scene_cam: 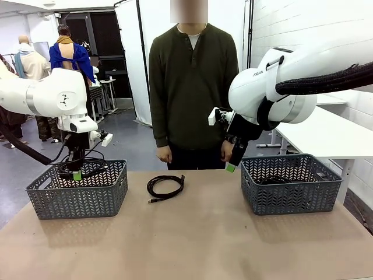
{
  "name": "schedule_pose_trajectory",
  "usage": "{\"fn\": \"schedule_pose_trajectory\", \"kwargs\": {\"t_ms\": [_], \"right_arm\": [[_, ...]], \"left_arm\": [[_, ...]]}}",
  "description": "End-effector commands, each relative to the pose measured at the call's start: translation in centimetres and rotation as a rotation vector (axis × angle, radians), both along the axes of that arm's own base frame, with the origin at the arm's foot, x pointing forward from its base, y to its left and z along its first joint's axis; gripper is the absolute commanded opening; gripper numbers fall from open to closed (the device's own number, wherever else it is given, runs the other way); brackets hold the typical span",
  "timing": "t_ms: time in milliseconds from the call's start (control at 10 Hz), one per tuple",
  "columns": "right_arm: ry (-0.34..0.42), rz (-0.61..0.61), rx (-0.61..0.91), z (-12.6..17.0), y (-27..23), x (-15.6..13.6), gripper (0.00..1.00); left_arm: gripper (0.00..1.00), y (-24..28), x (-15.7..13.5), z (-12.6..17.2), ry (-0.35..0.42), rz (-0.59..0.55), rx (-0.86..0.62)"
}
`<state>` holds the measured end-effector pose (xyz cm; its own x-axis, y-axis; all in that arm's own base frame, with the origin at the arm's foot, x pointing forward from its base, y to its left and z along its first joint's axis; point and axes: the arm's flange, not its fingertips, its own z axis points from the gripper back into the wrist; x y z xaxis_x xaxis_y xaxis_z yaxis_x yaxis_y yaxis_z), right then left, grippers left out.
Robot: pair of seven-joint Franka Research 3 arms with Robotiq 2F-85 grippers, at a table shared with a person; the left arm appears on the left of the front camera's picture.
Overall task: Organize the cables according to human instructions.
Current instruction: Pick up a bundle of cables and place it in the basket indicated by the human.
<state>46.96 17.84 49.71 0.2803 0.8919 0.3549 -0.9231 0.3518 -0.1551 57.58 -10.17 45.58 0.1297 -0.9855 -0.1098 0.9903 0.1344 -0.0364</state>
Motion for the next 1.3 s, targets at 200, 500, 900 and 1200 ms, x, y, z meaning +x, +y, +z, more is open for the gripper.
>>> {"fn": "schedule_pose_trajectory", "kwargs": {"t_ms": [200, 500, 900, 1200], "right_arm": [[0.001, -0.002, 0.0, -0.1, -0.1, -0.1, 1.0], [0.001, -0.002, 0.0, -0.1, -0.1, -0.1, 1.0], [0.001, -0.002, 0.0, -0.1, -0.1, -0.1, 1.0], [0.001, -0.002, 0.0, -0.1, -0.1, -0.1, 1.0]], "left_arm": [[0.0, 0.7, 1.6, -0.6, -0.034, -0.042, -0.002], [0.0, 0.7, 2.1, -0.9, -0.045, -0.041, 0.001], [0.56, 0.9, 2.5, -1.1, -0.042, -0.029, -0.01], [1.0, 1.0, 2.8, -0.8, -0.07, -0.005, -0.022]]}}
